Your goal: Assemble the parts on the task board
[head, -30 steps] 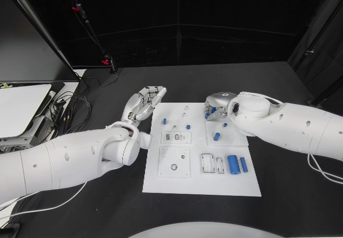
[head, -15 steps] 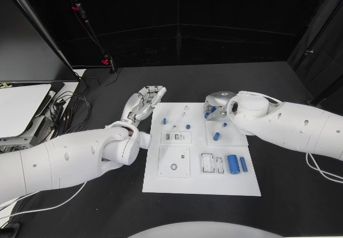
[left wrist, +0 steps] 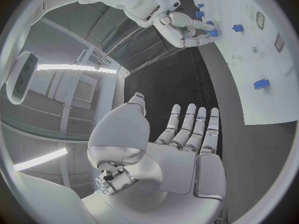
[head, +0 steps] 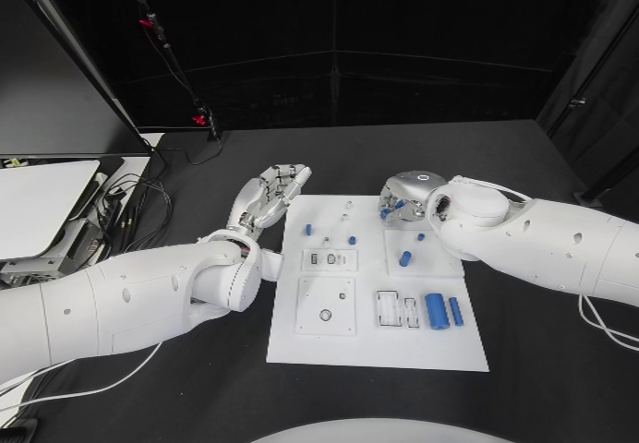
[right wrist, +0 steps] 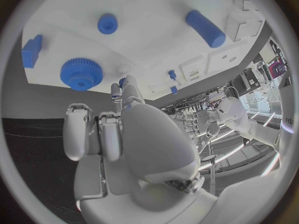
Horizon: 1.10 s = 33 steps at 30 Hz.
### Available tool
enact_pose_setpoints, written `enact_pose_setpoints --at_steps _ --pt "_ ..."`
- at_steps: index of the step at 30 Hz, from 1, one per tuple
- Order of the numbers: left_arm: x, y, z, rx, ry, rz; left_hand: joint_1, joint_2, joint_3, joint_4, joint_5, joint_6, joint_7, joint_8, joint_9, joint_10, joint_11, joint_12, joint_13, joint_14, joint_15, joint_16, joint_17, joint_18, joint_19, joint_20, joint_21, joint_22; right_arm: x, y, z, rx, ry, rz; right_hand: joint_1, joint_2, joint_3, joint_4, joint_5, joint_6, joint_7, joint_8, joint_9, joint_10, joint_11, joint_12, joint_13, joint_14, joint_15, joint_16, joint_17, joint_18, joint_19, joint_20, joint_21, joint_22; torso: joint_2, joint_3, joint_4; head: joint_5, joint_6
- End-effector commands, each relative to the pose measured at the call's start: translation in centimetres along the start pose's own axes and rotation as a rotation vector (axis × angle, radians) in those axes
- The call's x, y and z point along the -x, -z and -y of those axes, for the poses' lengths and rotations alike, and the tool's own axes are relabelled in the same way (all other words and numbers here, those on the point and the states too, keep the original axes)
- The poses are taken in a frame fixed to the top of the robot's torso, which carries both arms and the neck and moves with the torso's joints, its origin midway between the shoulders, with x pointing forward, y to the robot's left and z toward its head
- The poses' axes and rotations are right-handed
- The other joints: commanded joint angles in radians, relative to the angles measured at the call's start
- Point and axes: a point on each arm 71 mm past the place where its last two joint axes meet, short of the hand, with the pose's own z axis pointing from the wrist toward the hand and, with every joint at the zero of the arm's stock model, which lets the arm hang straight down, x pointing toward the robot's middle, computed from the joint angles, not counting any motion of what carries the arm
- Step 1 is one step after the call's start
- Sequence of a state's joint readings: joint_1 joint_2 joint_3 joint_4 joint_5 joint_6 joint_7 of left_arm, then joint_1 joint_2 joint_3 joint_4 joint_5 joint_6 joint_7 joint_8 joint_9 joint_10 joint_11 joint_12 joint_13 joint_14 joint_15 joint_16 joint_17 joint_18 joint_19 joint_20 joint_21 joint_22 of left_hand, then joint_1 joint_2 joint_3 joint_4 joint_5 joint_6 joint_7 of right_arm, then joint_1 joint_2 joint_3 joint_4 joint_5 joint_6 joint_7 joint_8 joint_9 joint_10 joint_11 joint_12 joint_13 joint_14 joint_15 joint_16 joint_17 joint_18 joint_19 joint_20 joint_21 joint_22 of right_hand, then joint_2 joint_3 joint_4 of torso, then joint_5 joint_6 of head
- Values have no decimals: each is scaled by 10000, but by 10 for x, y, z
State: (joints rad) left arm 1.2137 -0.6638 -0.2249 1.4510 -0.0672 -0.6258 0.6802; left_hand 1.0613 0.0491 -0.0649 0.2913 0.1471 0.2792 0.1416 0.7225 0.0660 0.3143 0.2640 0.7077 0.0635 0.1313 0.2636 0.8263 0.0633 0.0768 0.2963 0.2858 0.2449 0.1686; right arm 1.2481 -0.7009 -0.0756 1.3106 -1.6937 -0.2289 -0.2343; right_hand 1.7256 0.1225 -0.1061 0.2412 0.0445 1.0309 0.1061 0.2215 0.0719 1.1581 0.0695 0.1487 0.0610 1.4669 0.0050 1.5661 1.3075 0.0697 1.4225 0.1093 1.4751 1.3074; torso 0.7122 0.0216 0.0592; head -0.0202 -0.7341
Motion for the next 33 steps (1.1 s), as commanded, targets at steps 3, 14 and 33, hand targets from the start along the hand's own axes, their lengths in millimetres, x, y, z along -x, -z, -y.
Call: enact_pose_setpoints --at_steps 3,14,33 --pt "0 3 21 -2872 29 -98 4 72 -44 7 44 74 1554 -54 -2 48 9 -24 8 60 -13 9 11 191 11 33 30 -9 16 4 -9 783 -410 1653 58 -23 25 61 32 331 119 -32 79 126 6 -104 -10 1039 21 47 2633 -205 88 -26 70 551 -4 -8 7 54 75" --pt "-1 2 20 -2867 29 -103 19 86 -54 3 67 77 1554 -59 -3 52 9 -25 8 62 -13 10 11 190 8 32 33 -9 20 -9 -23 1254 -745 1799 78 -67 38 108 32 359 124 -75 65 162 19 -202 -12 1039 32 47 2633 -215 112 -11 87 595 11 -3 11 195 182" --pt "-2 2 19 -2853 73 -154 18 89 -59 6 69 77 1554 -60 -3 54 9 -25 8 63 -13 10 11 190 7 32 34 -10 16 -43 -31 1027 -702 1577 297 -111 194 134 35 408 180 -214 25 253 66 -460 -9 1039 77 47 2633 -235 164 22 124 694 30 11 43 380 120"
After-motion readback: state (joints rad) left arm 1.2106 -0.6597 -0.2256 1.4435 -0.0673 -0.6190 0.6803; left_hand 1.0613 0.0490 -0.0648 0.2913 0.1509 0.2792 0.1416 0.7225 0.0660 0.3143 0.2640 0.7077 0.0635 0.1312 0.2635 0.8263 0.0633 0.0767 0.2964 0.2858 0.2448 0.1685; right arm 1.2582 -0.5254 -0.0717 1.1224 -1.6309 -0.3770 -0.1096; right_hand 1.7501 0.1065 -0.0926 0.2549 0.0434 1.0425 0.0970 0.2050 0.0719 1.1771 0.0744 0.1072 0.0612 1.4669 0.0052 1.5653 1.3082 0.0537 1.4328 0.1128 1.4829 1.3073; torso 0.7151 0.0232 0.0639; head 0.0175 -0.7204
